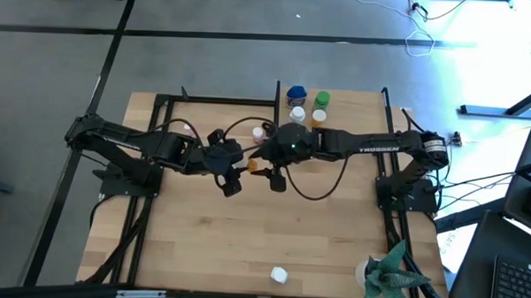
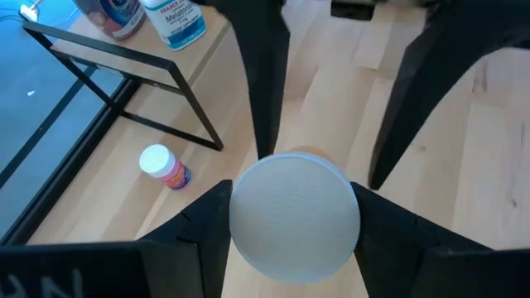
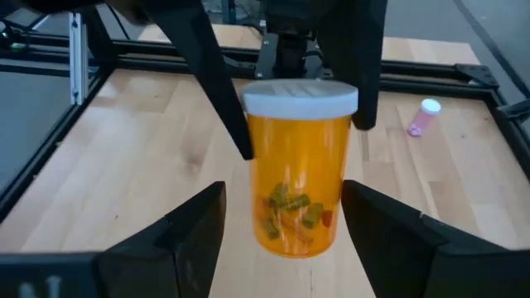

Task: Pick and place medicine bottles onto shelf by color
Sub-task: Put the orange medicine bottle on the shelf

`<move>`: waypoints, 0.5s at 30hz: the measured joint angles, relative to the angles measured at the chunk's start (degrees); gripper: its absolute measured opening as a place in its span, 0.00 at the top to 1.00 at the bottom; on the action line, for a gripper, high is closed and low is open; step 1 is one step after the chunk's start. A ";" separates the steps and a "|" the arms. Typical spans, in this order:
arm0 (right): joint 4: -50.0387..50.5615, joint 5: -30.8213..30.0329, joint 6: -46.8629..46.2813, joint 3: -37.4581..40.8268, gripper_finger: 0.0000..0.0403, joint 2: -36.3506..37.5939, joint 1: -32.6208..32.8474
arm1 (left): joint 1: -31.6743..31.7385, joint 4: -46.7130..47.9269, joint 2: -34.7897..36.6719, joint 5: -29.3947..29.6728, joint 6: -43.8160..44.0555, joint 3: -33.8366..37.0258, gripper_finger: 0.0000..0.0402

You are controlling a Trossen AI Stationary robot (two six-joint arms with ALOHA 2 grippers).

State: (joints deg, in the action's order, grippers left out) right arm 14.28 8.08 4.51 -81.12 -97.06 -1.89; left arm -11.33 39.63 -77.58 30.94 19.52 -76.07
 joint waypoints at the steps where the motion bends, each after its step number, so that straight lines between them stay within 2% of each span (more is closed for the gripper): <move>1: -0.18 -0.02 0.02 0.00 0.40 -0.36 0.00 | 0.00 -0.12 0.00 -0.02 -0.21 0.00 0.53; 15: -3.41 0.15 1.81 0.07 0.40 -0.84 0.00 | 0.00 -0.87 -0.02 0.04 -0.25 0.00 0.53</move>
State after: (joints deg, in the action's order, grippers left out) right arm 10.87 8.23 6.32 -81.06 -97.91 -1.89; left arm -11.33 38.75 -77.60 30.98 19.27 -76.07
